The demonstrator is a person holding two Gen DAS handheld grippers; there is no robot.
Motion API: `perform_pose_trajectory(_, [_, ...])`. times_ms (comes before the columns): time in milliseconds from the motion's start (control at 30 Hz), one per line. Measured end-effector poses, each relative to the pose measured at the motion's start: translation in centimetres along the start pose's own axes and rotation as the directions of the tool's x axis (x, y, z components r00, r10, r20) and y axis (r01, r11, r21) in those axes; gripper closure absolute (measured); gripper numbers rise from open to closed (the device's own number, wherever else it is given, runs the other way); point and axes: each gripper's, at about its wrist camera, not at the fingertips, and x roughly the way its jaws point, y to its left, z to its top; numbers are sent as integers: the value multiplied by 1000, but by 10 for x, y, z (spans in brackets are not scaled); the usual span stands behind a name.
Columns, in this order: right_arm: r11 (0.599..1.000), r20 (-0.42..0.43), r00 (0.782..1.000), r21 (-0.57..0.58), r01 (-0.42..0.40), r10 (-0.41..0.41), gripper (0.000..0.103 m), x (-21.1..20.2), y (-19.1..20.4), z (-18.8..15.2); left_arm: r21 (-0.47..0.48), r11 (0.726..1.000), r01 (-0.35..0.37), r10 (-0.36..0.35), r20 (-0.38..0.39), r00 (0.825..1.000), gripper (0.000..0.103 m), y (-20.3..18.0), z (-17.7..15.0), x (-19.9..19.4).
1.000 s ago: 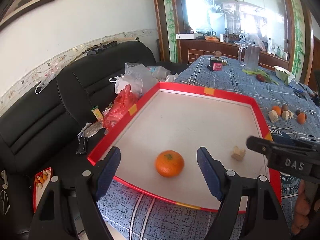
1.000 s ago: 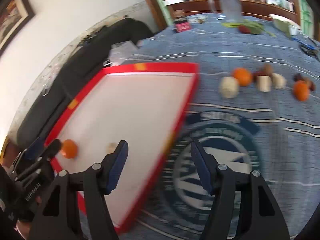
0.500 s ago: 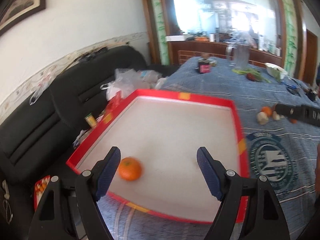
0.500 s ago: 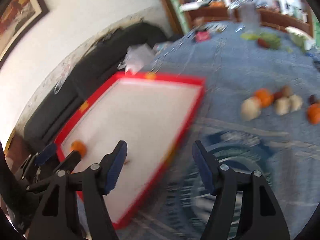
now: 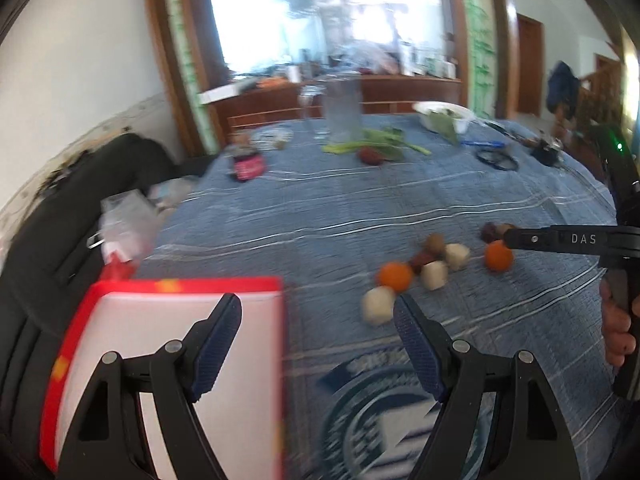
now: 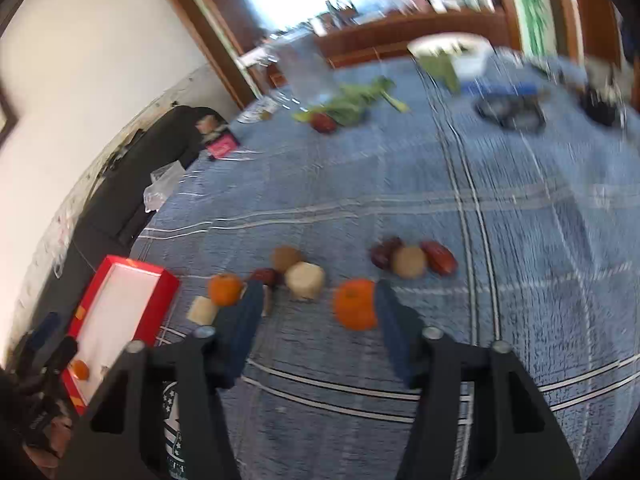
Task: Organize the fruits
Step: 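Grasp an orange with the left gripper while the right gripper grasps another orange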
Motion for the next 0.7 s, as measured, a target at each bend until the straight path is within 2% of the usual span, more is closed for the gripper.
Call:
perform_pose_trajectory(100, [1000, -10, 1000, 25, 1, -1, 59, -2, -14, 4, 90, 996, 18, -17, -18, 1000, 26, -20, 11, 21])
perform_pose_trajectory(167, [998, -24, 999, 56, -26, 27, 59, -1, -21, 5, 143, 989, 41, -33, -55, 998, 32, -28, 12, 34])
perform_pose_trajectory(233, [993, -40, 997, 96, -63, 67, 59, 1, -27, 5, 163, 982, 92, -79, -83, 993, 33, -32, 13, 42])
perform_pose_trajectory(300, [991, -47, 996, 111, -76, 82, 59, 2, -31, 6, 168, 978, 124, -110, -89, 990, 33, -34, 15, 46])
perform_pose_trajectory(400, [989, -54, 994, 121, -83, 90, 59, 4, -31, 6, 152, 979, 134, -119, -104, 987, 38, -33, 17, 56])
perform_pose_trajectory(500, [991, -61, 995, 110, -74, 81, 59, 7, -28, 7, 128, 979, 159, -141, -139, 980, 39, -33, 18, 67])
perform_pose_trajectory(700, [998, -79, 996, 59, -27, 32, 59, 16, -17, 5, 115, 975, 189, -166, -186, 969, 50, -34, 20, 85])
